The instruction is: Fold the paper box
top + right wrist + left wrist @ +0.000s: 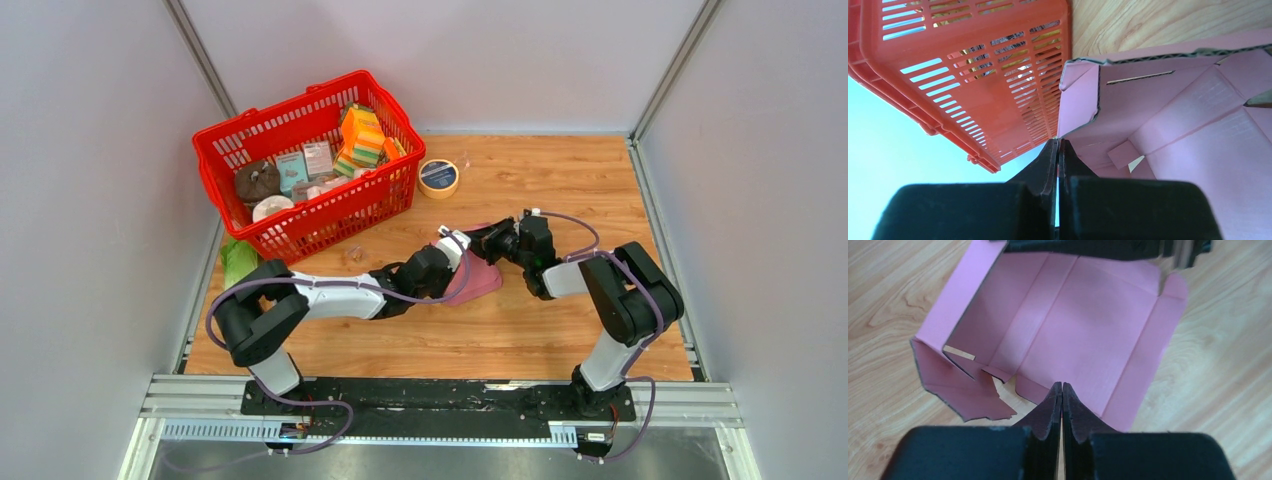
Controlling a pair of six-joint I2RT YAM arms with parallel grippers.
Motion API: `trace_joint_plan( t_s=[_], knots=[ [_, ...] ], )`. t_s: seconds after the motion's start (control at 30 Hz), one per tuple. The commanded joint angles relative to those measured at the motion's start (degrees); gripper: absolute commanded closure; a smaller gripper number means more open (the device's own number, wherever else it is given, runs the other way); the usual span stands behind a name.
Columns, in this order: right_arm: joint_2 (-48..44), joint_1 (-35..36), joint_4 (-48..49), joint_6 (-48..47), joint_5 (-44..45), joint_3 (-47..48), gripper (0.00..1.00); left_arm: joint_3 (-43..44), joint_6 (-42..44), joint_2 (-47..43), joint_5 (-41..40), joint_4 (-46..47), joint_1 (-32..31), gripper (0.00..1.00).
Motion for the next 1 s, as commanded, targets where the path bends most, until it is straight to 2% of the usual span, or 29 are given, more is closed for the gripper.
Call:
trace_joint_plan(
  t_s=[0.0, 0.23, 0.57, 0.73, 0.97],
  knots=[
    [-1.1, -0.2, 1.6, 2.9, 1.8, -0.5, 1.0, 1.9, 1.2, 3.5, -4.8, 2.8, -0.4, 0.95],
    [-0.9, -0.2, 2.6, 3.9, 2.5, -1.3, 1.0, -5.7, -2.2, 2.3, -7.5, 4.8, -0.9, 1.0],
    [-1.6, 0.1, 6.5, 3.8, 6.5, -4.8, 1.0, -7.5, -5.5, 6.9, -10.2, 5.2, -1.0, 1.0],
    [-2.4, 0.0, 5.4, 0.5, 7.0, -5.8, 1.0, -14.4, -5.4, 5.4, -9.0, 16.4, -1.0, 1.0],
    [-3.5, 0.1, 4.8, -1.5, 7.1, -5.7, 1.0, -13.3, -3.0, -0.9, -6.6, 12.8, -1.0, 0.92]
  ],
)
